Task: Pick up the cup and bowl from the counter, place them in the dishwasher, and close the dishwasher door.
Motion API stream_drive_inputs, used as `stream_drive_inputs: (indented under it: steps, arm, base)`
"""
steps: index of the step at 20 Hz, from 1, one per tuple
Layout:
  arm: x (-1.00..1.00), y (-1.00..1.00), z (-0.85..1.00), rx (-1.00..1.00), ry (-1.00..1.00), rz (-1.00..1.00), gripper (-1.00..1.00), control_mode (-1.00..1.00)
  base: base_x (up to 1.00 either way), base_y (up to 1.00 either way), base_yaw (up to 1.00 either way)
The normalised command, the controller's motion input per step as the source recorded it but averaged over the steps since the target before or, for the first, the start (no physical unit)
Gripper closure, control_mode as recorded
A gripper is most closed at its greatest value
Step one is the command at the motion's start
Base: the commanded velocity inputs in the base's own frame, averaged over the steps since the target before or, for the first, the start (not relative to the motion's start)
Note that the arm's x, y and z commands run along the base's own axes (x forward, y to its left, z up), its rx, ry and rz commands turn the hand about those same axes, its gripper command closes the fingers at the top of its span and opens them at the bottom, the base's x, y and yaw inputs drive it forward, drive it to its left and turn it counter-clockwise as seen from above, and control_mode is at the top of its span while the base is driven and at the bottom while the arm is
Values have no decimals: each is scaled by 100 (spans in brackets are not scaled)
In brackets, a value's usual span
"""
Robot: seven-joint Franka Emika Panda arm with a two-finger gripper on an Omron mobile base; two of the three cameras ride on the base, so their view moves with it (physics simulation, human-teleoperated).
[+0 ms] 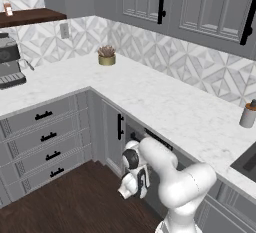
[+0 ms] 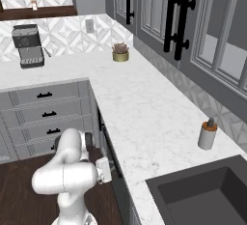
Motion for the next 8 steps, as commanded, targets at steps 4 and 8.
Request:
stream_drive_inputs:
  steps: [4, 8]
  arm:
    - [26, -100, 23, 19, 9, 21, -100, -100]
    - [9, -89, 89, 22, 9, 13, -100, -100]
  base:
    - [0, 0, 0]
    - [0, 0, 0]
